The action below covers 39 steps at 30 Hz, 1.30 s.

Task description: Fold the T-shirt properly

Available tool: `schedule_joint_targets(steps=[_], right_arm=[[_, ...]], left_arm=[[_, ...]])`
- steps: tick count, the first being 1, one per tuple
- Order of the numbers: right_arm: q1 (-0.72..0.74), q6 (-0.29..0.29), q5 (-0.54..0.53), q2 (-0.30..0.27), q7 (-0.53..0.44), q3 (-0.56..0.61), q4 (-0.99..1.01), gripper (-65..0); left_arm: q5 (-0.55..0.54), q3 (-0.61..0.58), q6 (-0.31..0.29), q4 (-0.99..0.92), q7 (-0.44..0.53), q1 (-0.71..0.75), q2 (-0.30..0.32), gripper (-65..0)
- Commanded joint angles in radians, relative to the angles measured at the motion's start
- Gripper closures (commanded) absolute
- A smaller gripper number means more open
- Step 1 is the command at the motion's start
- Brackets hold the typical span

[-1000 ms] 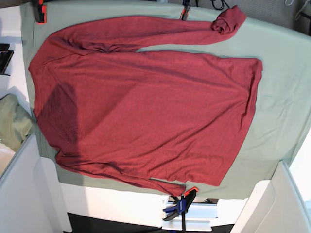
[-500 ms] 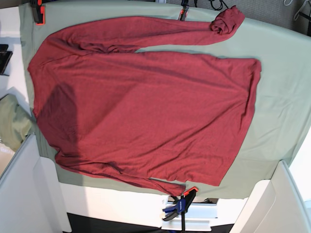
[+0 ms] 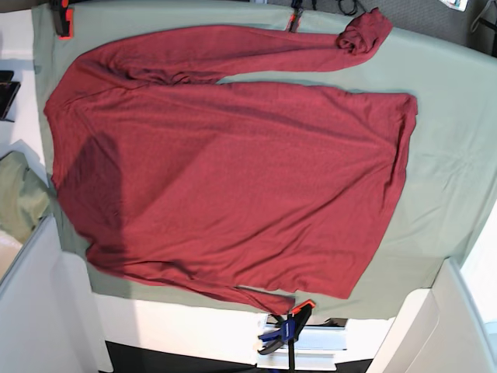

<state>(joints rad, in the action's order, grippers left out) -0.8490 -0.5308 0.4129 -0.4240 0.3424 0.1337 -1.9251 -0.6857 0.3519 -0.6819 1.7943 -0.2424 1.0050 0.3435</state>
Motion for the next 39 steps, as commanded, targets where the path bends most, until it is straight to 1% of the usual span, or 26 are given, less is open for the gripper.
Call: schedule_joint_targets(steps=[1,3,6,11,12,15,16,17,20,22,25,30,32,34,36,38,39], right_arm=[[0.019,-0.019,-0.018,0.002,-0.016,-0.029,-0.020,-31.7],[0.081,-0.019,-0.080,0.022,-0.014,-0.076,-0.019,-31.7],[0.158,-0.003,-0.152,0.069,0.022,-0.127,-0.017,-31.7],[0.245,0.074,-0.286,0.184,0.020,-0.162,-0.012,-31.7],[0.261,0.087,-0.315,0.208,0.019,-0.167,-0.008,-32.8],[0.311,0.121,-0.405,0.278,0.013,-0.198,0.021,-38.7],[0.327,0.124,-0.426,0.301,0.011,-0.215,0.034,-39.3],[0.343,0.139,-0.444,0.324,0.006,-0.236,0.046,-39.3],[0.380,0.202,-0.515,0.374,0.006,-0.315,0.064,-39.3],[0.389,0.240,-0.571,0.388,0.010,-0.362,0.064,-39.3],[0.388,0.283,-0.644,0.394,0.026,-0.428,0.064,-39.3],[0.388,0.415,-0.826,0.394,0.025,-0.536,0.084,-39.3],[0.403,0.483,-0.879,0.400,0.025,-0.567,0.121,-39.3],[0.428,0.540,-0.937,0.407,0.026,-0.592,0.174,-39.3],[0.456,0.571,-0.969,0.408,0.025,-0.599,0.233,-39.3],[0.481,0.622,-0.998,0.408,0.027,-0.601,0.280,-39.3],[0.491,0.636,-1.010,0.408,0.033,-0.601,0.293,-39.3]], left_arm=[[-0.018,0.012,-0.016,0.017,0.010,0.018,0.006,-23.0],[-0.018,0.018,-0.016,0.019,0.010,0.018,0.007,-23.0],[-0.017,0.019,-0.016,0.019,-0.002,0.020,0.006,-23.0],[-0.013,0.021,-0.016,0.019,-0.002,0.026,0.009,-23.0],[-0.013,0.021,-0.016,0.019,-0.002,0.026,0.010,-23.0],[-0.013,0.021,-0.016,0.019,-0.002,0.028,0.016,-23.0],[-0.014,0.021,-0.016,0.019,-0.002,0.029,0.021,-23.0],[-0.014,0.021,-0.016,0.019,-0.002,0.029,0.026,-23.1],[-0.014,0.023,-0.016,0.019,-0.003,0.029,0.040,-23.1],[-0.013,0.023,-0.016,0.019,-0.003,0.029,0.042,-23.1],[-0.013,0.023,-0.016,0.019,-0.011,0.029,0.042,-23.1],[-0.013,0.023,-0.016,0.019,-0.014,0.029,0.042,-23.1],[-0.013,0.023,-0.016,0.019,-0.014,0.029,0.042,-23.1],[-0.013,0.023,-0.016,0.019,-0.014,0.029,0.042,-23.1],[-0.014,0.023,-0.016,0.019,-0.016,0.029,0.042,-23.1],[-0.014,0.023,-0.016,0.019,-0.018,0.029,0.042,-23.1],[-0.018,0.023,-0.016,0.019,-0.017,0.029,0.042,-23.1]])
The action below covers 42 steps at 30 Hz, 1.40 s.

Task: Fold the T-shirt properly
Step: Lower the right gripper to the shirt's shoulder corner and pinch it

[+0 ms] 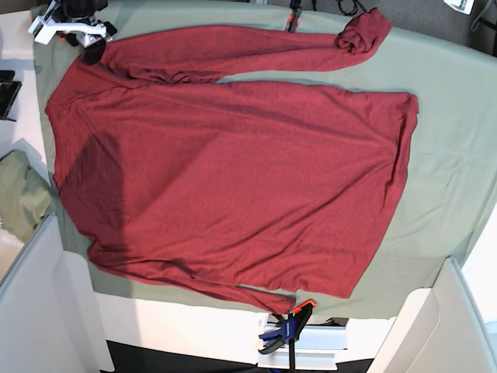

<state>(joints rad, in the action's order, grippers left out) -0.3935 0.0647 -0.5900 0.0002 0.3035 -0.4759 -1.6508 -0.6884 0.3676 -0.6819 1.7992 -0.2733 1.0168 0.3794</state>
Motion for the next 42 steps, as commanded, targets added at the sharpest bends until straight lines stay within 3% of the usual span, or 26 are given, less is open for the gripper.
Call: schedule_joint_targets(steps=[1,4,14,19,24,31,42], right_arm=[[0.044,0.042,-0.014,-0.016,0.075,0.009,0.027,-39.3],[0.054,0.080,-0.023,-0.017,0.076,0.009,0.027,-39.3],[0.049,0.103,-0.032,-0.016,0.133,0.010,0.019,-39.2],[0.003,0.091,0.008,-0.011,0.145,0.010,-0.040,-39.2],[-0.072,0.029,0.060,0.011,0.145,0.010,-0.151,-39.2],[-0.114,-0.015,0.078,0.017,0.141,0.010,-0.200,-39.2],[-0.094,-0.019,0.087,0.017,0.141,0.010,-0.219,-39.2]], left_arm=[[-0.026,0.007,-0.016,0.014,0.013,0.017,0.005,-24.4],[-0.063,0.007,-0.016,0.014,0.014,0.016,0.006,-30.2],[-0.089,0.007,-0.016,0.031,-0.004,0.008,0.006,-30.5],[-0.089,0.007,-0.016,0.031,-0.009,0.014,0.006,-30.5],[-0.090,0.007,-0.016,0.033,-0.016,0.014,0.006,-30.5],[-0.097,0.007,-0.016,0.056,-0.023,0.018,0.024,-30.5],[-0.097,0.007,-0.016,0.085,-0.028,0.037,0.026,-30.5]])
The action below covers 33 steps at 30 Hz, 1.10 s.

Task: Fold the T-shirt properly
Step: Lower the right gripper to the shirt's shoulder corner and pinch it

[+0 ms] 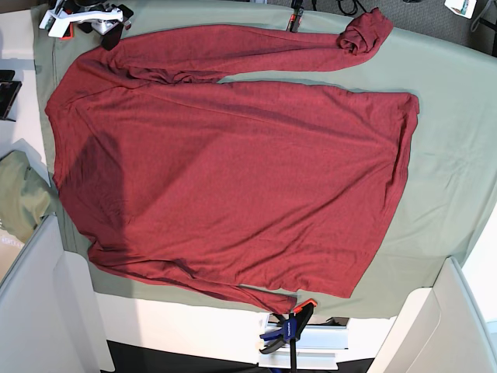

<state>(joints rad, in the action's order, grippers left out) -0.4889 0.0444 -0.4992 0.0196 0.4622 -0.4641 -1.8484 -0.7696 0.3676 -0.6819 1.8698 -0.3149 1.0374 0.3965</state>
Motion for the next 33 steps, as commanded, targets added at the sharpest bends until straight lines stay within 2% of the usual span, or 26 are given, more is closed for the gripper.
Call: schedule_joint_targets(steps=[1,6,26,33], right_arm=[[0.007,-0.002,0.004,-0.003,-0.018,-0.002,-0.025,-39.2],[0.039,-0.041,0.040,-0.003,-0.018,-0.002,-0.025,-39.2],[0.151,-0.041,0.039,0.000,-0.029,0.014,0.088,-39.2],[0.162,-0.041,0.040,0.000,-0.036,0.014,0.089,-39.2]], left_arm=[[-0.016,0.007,-0.016,0.014,0.009,0.016,0.008,-30.4],[-0.020,0.007,-0.016,0.014,0.003,0.016,0.008,-30.4],[-0.021,0.007,-0.016,0.014,-0.004,0.016,0.008,-30.4],[-0.068,0.024,-0.016,0.024,-0.004,0.011,0.008,-30.4]])
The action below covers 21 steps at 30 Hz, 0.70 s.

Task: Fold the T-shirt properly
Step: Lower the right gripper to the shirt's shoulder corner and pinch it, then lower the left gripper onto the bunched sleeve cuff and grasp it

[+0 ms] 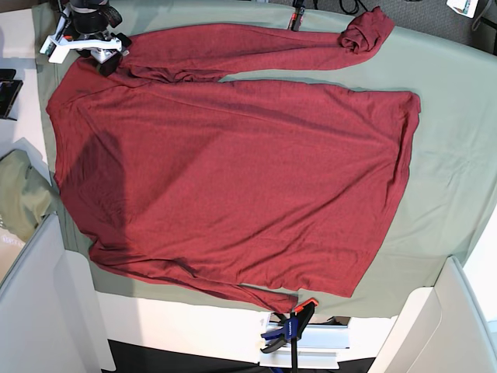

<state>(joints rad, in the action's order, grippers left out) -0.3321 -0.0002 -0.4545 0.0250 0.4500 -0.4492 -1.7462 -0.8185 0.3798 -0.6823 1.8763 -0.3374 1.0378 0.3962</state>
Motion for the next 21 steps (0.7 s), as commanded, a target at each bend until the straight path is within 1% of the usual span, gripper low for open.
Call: schedule_joint_targets(steps=[1,6,9,10,13,17,21], right_arm=[[0.005,0.004,-0.005,-0.006,-0.024,-0.001,-0.013,-39.2],[0.004,0.004,0.003,-0.006,-0.024,-0.001,-0.013,-39.2],[0.004,0.004,0.003,-0.006,-0.024,-0.001,-0.013,-39.2],[0.004,0.005,0.003,-0.006,-0.024,-0.001,-0.013,-39.2],[0.004,0.007,0.008,-0.006,-0.024,-0.001,-0.013,-39.2],[0.004,0.006,0.026,-0.006,-0.024,-0.001,-0.013,-39.2],[0.004,0.006,0.025,-0.006,-0.024,-0.001,-0.013,-39.2]], left_arm=[[-0.026,0.026,-0.016,0.026,0.018,0.009,0.009,-30.4],[-0.045,0.115,-0.016,0.094,0.019,-0.002,0.009,-30.5],[-0.021,0.120,-0.016,0.099,0.019,-0.049,0.008,-30.7],[-0.006,0.110,-0.016,0.099,0.019,-0.068,0.009,-33.3],[0.041,0.050,-0.016,0.099,0.019,-0.119,0.020,-45.5],[0.117,-0.030,-0.016,0.099,0.020,-0.174,0.022,-46.1],[0.183,-0.094,-0.016,0.099,0.026,-0.193,0.022,-46.1]])
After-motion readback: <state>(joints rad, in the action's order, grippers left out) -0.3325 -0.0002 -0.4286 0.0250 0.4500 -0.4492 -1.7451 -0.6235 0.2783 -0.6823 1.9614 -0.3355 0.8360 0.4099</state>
